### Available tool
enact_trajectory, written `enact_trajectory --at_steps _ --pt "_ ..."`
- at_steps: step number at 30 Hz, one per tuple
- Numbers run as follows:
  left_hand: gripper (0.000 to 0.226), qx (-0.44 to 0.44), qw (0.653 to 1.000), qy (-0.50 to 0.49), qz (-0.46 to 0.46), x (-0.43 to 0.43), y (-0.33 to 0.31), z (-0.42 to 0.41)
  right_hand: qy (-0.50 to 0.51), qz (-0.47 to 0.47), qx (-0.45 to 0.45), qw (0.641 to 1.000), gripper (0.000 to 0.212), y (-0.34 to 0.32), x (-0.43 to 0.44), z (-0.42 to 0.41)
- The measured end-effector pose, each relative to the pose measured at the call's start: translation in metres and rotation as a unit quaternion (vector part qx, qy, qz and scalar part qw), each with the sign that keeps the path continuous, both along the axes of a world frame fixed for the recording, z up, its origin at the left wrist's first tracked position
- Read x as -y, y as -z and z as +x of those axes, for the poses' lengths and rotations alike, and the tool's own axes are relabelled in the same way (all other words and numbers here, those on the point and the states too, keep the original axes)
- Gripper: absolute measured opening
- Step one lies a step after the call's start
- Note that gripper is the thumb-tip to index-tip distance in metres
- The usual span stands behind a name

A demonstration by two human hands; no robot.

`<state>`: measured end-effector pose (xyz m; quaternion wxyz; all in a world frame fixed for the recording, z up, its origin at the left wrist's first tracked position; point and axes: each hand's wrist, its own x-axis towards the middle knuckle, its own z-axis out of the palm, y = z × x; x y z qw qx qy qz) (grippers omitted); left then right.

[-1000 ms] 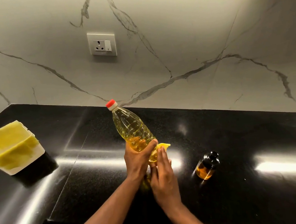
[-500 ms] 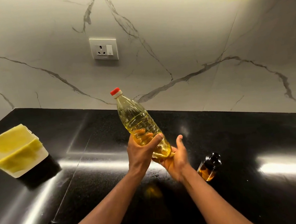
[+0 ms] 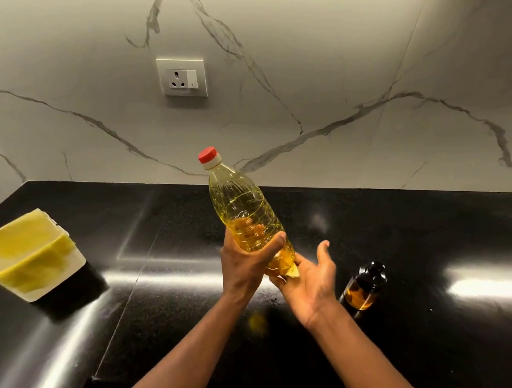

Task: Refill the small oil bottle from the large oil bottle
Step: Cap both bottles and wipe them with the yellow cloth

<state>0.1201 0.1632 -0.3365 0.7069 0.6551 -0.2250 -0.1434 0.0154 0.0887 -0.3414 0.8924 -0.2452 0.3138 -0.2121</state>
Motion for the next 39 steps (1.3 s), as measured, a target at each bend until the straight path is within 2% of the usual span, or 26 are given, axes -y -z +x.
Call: enact_trajectory --at_steps 2,7,11,15,17,19,23,27,33,39 --pt "0.067 0.003 1.000 0.006 0.000 0.001 0.005 -0.005 0.008 0.003 0.008 1.000 0.107 0.002 0.001 0.006" --pt "0.063 0.010 1.000 -0.020 0.015 -0.008 0.004 -0.001 -0.019 -0.022 -0.037 0.999 0.103 0.016 -0.014 -0.006" --pt "0.066 -0.002 1.000 -0.016 0.014 -0.009 0.005 -0.005 0.036 -0.026 -0.019 0.999 0.094 0.020 -0.012 -0.016" --pt "0.068 -0.002 1.000 -0.003 0.011 -0.003 0.006 -0.012 0.089 -0.100 -0.045 0.990 0.086 0.012 -0.015 -0.010" --pt "0.071 -0.011 1.000 0.002 0.004 -0.002 0.006 -0.013 0.076 -0.128 -0.069 0.987 0.092 0.006 -0.012 -0.003" --pt "0.071 -0.016 1.000 0.008 -0.005 0.000 0.006 -0.013 0.045 -0.116 -0.068 0.990 0.098 0.003 -0.004 0.001" --pt "0.070 -0.005 1.000 0.012 -0.010 0.001 0.004 -0.014 0.021 -0.006 -0.014 1.000 0.107 0.004 0.002 -0.001" --pt "0.068 0.023 1.000 -0.001 0.012 -0.001 0.003 -0.010 0.006 0.031 -0.013 0.999 0.110 0.012 -0.011 -0.009" --pt "0.068 0.034 0.999 -0.021 0.024 -0.005 -0.001 0.000 0.060 -0.033 -0.036 0.997 0.103 0.002 -0.018 -0.023" --pt "0.069 0.014 1.000 -0.004 0.013 0.001 0.000 -0.012 0.045 -0.085 -0.070 0.993 0.099 -0.001 -0.006 -0.006"
